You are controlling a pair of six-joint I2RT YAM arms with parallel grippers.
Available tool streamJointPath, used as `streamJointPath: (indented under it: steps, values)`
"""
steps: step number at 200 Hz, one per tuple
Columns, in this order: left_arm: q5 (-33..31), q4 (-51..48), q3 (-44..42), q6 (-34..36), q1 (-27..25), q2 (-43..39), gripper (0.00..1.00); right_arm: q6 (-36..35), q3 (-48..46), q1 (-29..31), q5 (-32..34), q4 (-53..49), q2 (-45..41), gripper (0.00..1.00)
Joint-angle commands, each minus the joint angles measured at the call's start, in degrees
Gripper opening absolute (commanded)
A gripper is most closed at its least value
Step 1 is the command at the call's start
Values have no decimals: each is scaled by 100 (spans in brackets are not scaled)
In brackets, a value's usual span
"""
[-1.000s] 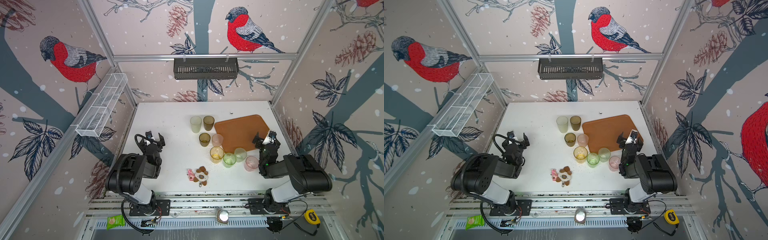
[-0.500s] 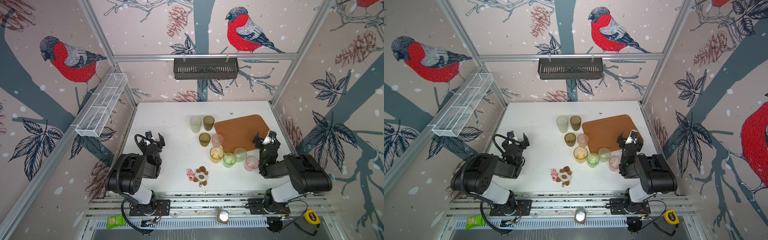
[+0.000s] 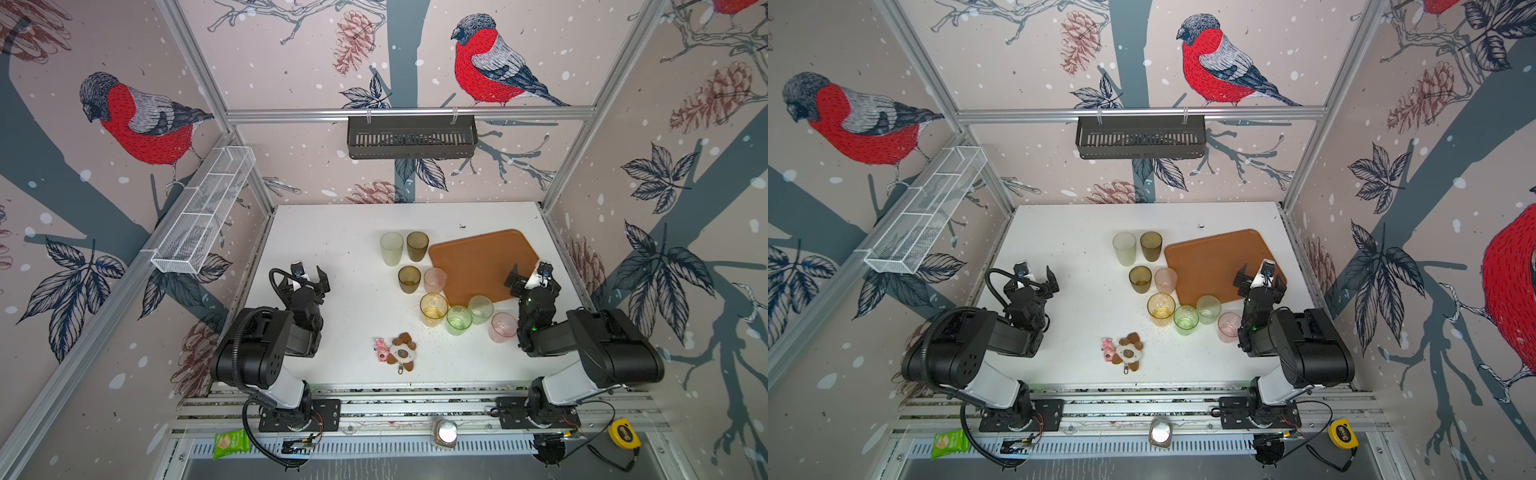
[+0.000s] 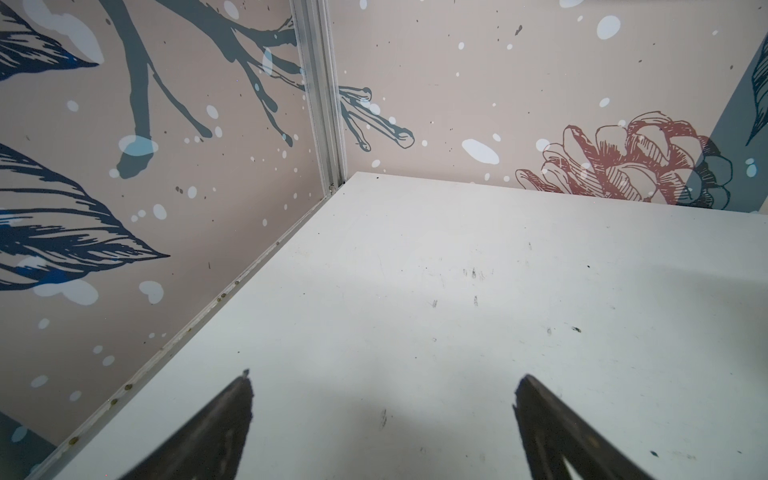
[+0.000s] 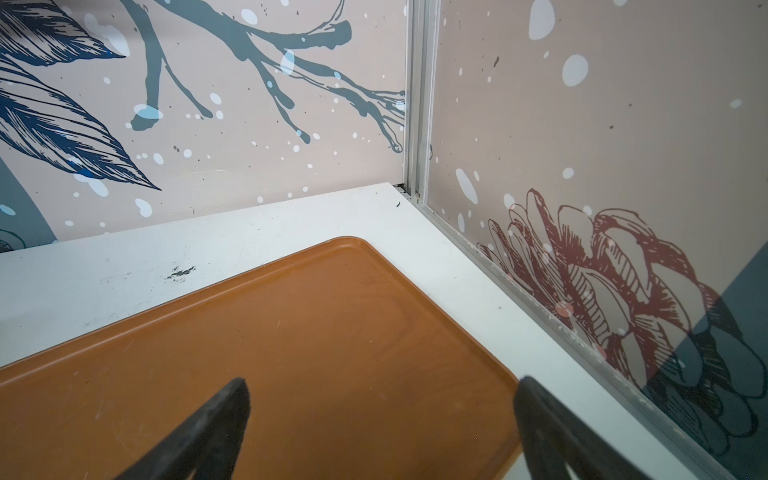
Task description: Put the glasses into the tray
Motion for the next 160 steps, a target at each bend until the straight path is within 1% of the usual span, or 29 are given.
streamJointPath:
  steps: [1, 13, 53, 66, 81, 98, 111, 125, 138, 147, 155, 160]
  values:
    - [3, 330, 12, -16, 8, -7, 98, -21, 29, -5, 50, 120, 10, 100]
    - [0, 318, 18, -16, 11, -4, 97, 15, 45, -67, -89, 40, -12, 100]
    - [-10, 327, 13, -8, 3, -8, 98, -10, -25, -67, -119, 166, -54, 100]
    - [-31, 357, -1, 13, -25, -13, 97, -54, 35, -59, -236, -176, -310, 100]
    - [-31, 344, -3, 158, -143, -86, 98, -108, 272, -58, -383, -918, -607, 100]
    - [-258, 343, -45, 185, -213, -247, 97, -172, 525, -47, -595, -1600, -887, 100]
    - [-570, -338, 206, 224, -311, -535, 98, -200, 658, 3, -505, -1950, -1095, 100]
    - [-489, -984, 358, 238, -346, -934, 97, -138, 870, 97, -209, -2436, -1310, 100]
    - [-484, -1594, 506, 163, -414, -1324, 97, -44, 1133, 150, -79, -2961, -1488, 100]
    - [-284, -2065, 616, 32, -460, -1635, 98, 12, 1337, 182, -39, -3362, -1605, 100]
    - [80, -2525, 741, -83, -477, -1912, 98, 65, 1527, 216, 3, -3799, -1624, 100]
    - [370, -2843, 823, -148, -481, -2083, 98, 111, 1645, 229, 56, -4073, -1806, 100]
